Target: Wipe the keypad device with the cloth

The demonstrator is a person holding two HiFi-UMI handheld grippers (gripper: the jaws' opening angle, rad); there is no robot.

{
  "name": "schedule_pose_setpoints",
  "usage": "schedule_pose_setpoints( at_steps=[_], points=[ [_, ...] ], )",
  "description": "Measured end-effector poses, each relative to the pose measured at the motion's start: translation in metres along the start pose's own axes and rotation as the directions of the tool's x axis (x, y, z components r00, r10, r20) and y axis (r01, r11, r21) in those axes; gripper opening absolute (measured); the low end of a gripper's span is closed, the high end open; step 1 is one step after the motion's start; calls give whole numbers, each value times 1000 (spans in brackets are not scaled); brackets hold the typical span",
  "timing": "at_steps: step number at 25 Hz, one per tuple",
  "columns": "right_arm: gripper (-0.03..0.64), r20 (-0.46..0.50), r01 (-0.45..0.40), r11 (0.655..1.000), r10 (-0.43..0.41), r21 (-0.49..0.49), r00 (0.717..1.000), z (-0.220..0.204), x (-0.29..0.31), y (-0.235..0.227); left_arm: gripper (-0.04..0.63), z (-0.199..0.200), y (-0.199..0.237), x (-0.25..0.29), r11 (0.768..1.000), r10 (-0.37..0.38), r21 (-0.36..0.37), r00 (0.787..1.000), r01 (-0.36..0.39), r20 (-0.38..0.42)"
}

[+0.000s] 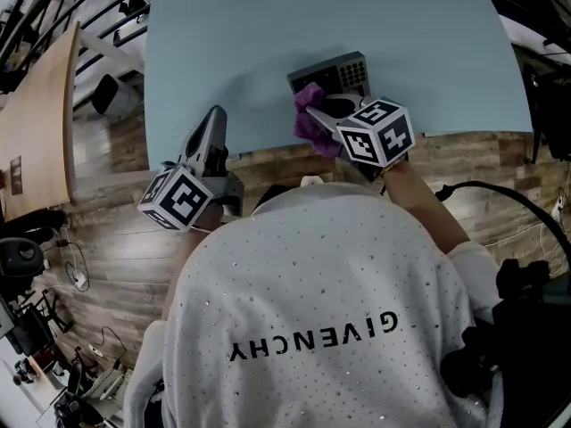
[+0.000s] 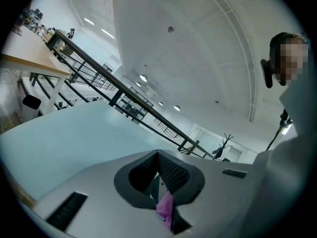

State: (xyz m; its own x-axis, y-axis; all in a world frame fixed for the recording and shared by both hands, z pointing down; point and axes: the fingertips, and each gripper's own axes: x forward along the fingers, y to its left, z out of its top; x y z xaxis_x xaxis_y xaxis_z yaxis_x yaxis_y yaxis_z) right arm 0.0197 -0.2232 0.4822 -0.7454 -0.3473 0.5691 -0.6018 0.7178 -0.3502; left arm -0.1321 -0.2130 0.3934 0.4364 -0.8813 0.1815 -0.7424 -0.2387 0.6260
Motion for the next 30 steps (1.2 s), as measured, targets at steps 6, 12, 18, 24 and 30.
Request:
schedule_pose_setpoints(
  at_steps=[6,12,18,24,30],
  points=[
    [51,16,75,996,-76,54,997,-7,-18,-30,2,-5,-5,8,1000,-22,3,1000,22,-18],
    [51,41,142,985,-147,97,988,-10,-41,-65,2,-10,-15,23,999,-40,11,999,41,-29],
    [51,57,209,969,-218,135,974,-14,-58,-93,2,-14,-14,26,999,-43,3,999,43,-31],
    [51,88,238,944,-263,229,961,-23,-70,-114,2,-15,-15,26,999,-48,7,998,48,-27],
    [51,125,199,918,-254,342,959,-23,-76,-118,2,-18,-13,23,999,-35,4,999,36,-32]
  ],
)
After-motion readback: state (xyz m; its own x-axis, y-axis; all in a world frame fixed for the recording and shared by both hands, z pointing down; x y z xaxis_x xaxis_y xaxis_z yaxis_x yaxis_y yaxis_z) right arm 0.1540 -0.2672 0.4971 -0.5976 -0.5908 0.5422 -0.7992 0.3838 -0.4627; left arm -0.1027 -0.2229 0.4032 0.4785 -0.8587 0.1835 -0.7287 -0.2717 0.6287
